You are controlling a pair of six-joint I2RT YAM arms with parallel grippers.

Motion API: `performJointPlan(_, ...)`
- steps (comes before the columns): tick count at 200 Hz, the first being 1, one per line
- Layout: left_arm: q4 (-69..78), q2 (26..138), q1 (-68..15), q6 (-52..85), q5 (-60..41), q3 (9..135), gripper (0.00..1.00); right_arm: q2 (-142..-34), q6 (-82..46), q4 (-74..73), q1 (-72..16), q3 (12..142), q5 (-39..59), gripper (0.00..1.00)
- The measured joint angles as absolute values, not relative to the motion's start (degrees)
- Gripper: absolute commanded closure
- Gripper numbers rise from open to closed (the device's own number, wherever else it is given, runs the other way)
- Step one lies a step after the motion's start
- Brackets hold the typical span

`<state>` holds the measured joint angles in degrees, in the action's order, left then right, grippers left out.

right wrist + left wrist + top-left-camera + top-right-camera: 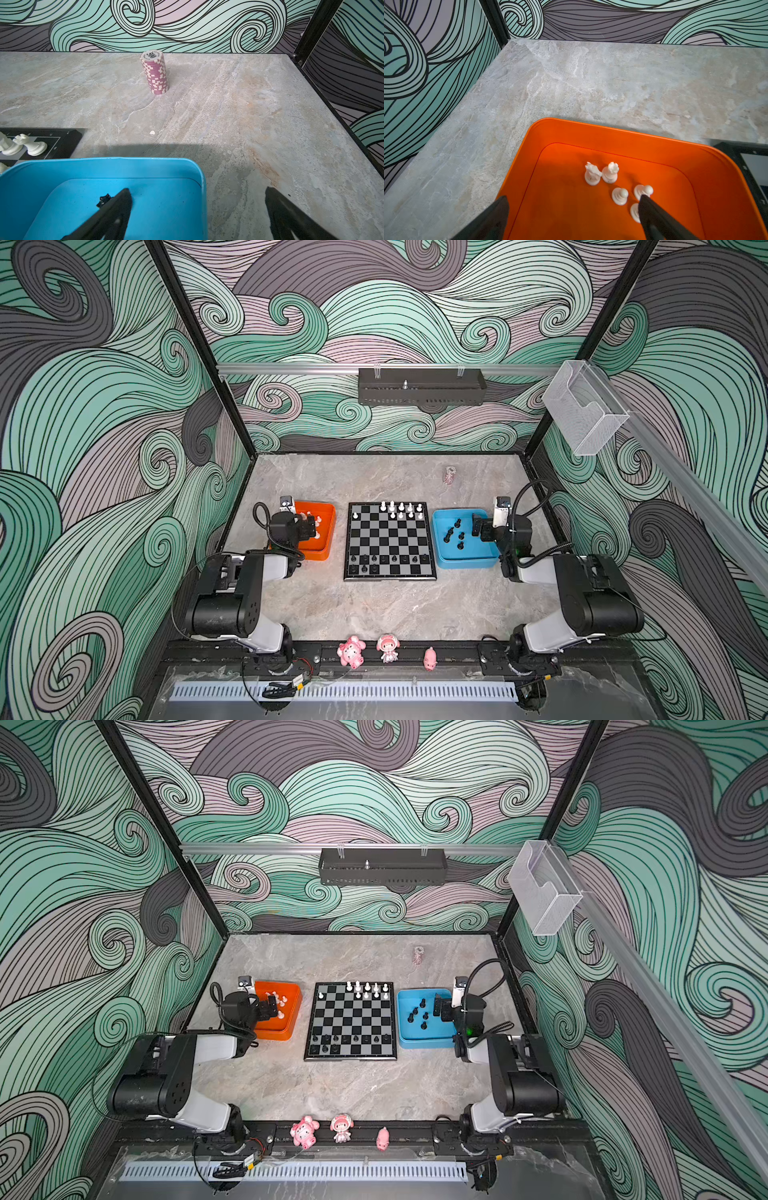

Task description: Set up the chess pieces on the board

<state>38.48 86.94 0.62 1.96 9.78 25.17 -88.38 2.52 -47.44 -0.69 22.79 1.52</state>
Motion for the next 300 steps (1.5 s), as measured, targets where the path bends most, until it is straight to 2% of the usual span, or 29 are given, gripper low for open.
performJointPlan(259, 38.0, 86.9, 1.4, 2.0, 9.4, 25.6, 0.01, -88.4, 2.3, -47.4, -0.4, 22.8, 1.6, 0.01)
performJointPlan(275, 32.6, 86.7, 1.4, 2.0, 9.5, 28.6, 0.01, -88.4, 2.3, -47.4, -0.4, 22.8, 1.6, 0.01)
performJointPlan(300, 17.7, 85.4, 1.4, 3.4, 9.8, 40.5, 0.01, -87.4, 1.9, -44.6, -0.4, 23.5, 1.5, 0.01)
